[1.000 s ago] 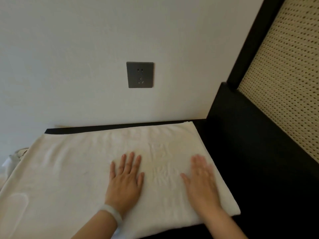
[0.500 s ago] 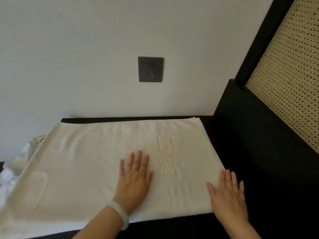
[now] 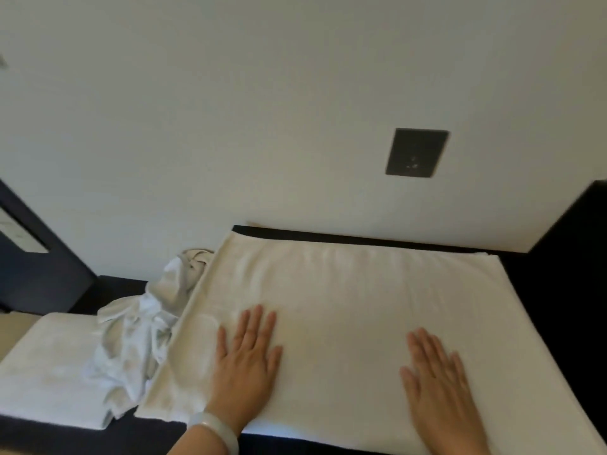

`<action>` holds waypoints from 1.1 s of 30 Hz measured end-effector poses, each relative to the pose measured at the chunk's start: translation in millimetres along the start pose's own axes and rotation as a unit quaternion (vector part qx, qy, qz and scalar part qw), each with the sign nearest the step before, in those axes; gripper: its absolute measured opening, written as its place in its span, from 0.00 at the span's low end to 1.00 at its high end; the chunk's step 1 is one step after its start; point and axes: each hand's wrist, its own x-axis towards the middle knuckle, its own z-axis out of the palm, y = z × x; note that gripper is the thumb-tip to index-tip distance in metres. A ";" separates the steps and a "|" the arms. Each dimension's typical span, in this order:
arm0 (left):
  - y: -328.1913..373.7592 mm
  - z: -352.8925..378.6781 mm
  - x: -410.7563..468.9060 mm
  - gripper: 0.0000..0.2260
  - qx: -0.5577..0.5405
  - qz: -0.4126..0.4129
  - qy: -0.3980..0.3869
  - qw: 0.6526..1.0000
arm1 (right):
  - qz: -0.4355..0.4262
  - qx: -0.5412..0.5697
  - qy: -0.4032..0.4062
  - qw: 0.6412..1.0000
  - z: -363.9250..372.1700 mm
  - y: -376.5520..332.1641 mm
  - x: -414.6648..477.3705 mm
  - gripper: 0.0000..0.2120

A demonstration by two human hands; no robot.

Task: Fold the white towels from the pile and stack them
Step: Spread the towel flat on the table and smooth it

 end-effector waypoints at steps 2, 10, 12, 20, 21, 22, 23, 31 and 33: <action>-11.5 -2.0 2.3 0.29 -0.007 -0.016 -0.006 1.000 | 0.030 -0.015 0.014 0.999 -2.8 -19.6 3.9 0.45; -22.7 -15.9 -4.2 0.26 0.036 0.101 -0.009 0.994 | -0.107 -0.011 -0.035 0.994 22.0 -160.1 97.8 0.29; -47.0 -17.5 -0.1 0.27 0.027 0.079 0.013 0.996 | -0.067 -0.027 -0.035 0.997 29.1 -166.8 129.6 0.29; -119.9 -32.5 46.9 0.31 -0.040 -0.114 -0.005 0.993 | -0.042 -0.032 -0.019 0.998 47.1 -157.3 146.5 0.30; -112.9 -39.3 59.0 0.32 -0.017 -0.096 0.006 0.995 | -0.051 -0.039 -0.014 0.998 44.0 -159.1 150.1 0.30; -101.8 -46.8 70.6 0.31 0.016 -0.045 0.036 0.998 | -0.056 -0.051 -0.003 0.997 42.1 -162.2 154.4 0.30; -86.0 -51.5 81.1 0.30 0.021 0.012 0.046 0.999 | -0.057 -0.057 -0.008 0.997 39.0 -167.2 159.9 0.29; -48.0 -35.2 141.8 0.24 0.036 0.138 0.016 0.990 | -0.107 -0.013 -0.037 0.993 63.3 -189.2 212.6 0.26; -79.2 -33.6 160.1 0.26 0.031 0.052 0.010 0.998 | -0.109 -0.020 -0.036 0.993 72.7 -185.4 210.8 0.27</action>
